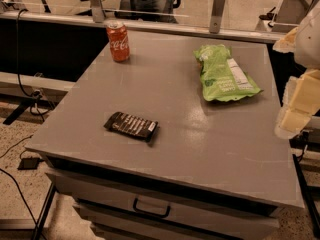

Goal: Pick rxbar chocolate

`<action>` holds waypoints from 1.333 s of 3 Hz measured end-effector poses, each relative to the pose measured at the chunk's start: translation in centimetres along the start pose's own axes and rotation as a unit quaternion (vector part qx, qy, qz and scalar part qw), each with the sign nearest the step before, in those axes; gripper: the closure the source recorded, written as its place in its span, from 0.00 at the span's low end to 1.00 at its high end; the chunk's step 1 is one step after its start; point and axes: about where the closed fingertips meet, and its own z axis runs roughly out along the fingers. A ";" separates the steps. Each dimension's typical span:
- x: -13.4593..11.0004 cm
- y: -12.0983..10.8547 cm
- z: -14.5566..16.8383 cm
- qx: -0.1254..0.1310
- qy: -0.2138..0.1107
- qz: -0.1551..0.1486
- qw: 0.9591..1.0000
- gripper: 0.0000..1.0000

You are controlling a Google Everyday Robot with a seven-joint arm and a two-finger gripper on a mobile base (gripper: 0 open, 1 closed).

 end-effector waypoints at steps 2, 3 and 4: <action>-7.0 1.2 3.5 -0.047 -0.052 -0.051 0.996 0.00; -15.2 3.3 7.9 -0.099 -0.081 -0.102 0.986 0.00; -19.7 4.6 10.6 -0.123 -0.082 -0.121 0.981 0.00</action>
Offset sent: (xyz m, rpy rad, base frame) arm 0.0271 0.1483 -0.0451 0.2176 0.1171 0.3040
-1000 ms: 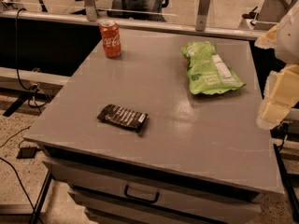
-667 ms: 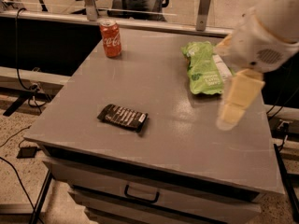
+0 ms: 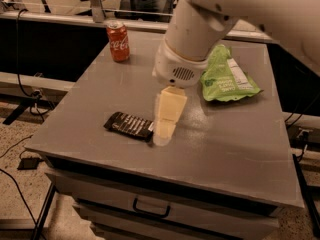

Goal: Pick rxbar chocolate

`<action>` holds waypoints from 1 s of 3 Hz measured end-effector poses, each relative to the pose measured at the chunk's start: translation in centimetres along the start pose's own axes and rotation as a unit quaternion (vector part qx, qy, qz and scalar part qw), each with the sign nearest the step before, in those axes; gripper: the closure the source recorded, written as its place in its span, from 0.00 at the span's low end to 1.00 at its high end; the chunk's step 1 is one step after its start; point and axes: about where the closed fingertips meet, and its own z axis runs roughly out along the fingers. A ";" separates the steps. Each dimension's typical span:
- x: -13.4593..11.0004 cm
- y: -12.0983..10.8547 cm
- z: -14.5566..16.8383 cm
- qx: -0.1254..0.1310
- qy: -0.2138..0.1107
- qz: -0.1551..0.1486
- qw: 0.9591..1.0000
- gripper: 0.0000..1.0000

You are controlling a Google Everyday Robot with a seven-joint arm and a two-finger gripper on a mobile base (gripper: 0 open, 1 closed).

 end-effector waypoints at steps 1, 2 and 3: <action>-2.9 -0.6 3.4 -0.015 0.017 0.001 1.000 0.00; -4.0 -0.8 6.1 -0.022 0.035 0.013 0.999 0.00; -4.1 -0.7 8.1 -0.025 0.050 0.026 0.998 0.00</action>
Offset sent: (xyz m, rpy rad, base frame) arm 0.0131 0.0794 -0.0720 -0.1161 0.0808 -0.0497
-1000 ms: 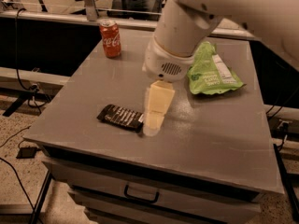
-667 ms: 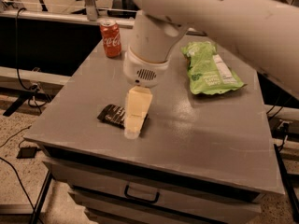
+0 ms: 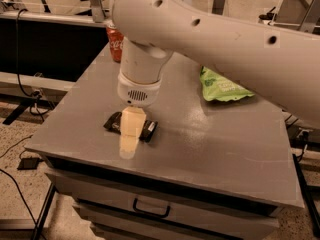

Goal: Pick rxbar chocolate

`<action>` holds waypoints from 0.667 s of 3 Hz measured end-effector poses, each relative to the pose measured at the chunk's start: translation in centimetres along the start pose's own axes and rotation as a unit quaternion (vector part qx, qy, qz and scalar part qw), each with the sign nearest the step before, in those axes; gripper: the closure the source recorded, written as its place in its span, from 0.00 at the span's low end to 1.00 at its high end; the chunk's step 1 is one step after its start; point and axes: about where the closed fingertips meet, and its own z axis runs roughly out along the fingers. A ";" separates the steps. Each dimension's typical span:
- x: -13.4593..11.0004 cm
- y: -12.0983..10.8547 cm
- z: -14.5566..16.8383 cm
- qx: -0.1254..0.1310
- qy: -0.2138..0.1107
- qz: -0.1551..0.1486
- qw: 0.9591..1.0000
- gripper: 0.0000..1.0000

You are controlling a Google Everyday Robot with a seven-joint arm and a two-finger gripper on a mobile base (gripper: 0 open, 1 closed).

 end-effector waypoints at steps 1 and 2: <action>0.2 0.1 1.3 -0.003 0.010 0.009 1.000 0.11; 0.8 -0.2 1.8 -0.009 0.014 0.016 1.000 0.34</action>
Offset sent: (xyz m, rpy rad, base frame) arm 0.0080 -0.0112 -0.0246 -0.0359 0.0483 -0.0484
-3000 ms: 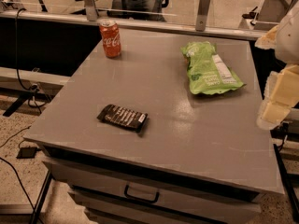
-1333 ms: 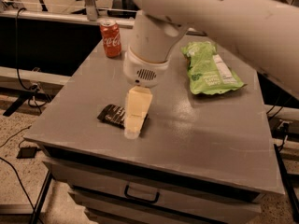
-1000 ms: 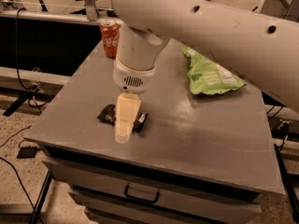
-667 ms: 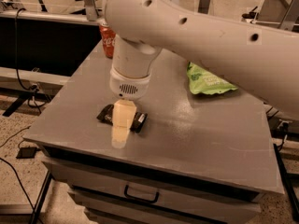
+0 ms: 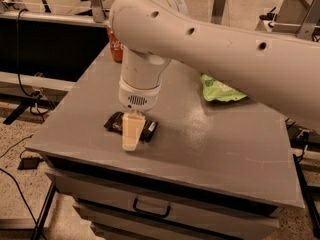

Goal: Pick rxbar chocolate

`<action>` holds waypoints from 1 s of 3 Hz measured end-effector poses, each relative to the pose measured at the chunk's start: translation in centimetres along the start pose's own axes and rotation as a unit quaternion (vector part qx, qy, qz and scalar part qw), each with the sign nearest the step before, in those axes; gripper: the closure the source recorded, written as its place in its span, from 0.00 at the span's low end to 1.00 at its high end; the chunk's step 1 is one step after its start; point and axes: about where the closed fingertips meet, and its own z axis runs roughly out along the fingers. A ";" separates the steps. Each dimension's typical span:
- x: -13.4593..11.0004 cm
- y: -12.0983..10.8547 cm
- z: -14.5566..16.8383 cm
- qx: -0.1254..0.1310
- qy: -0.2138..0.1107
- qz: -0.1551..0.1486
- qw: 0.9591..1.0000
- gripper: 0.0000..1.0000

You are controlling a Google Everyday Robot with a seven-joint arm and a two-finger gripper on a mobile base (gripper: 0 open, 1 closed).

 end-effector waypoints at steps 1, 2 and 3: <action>0.4 -0.5 -0.5 -0.005 -0.001 0.006 1.000 0.67; 0.4 -0.6 -1.0 -0.005 -0.003 0.006 1.000 0.97; 1.1 -1.8 -4.6 -0.002 -0.042 0.007 0.999 1.00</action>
Offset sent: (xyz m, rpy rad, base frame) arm 0.0143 -0.0157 0.0186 0.0191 0.0221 -0.0075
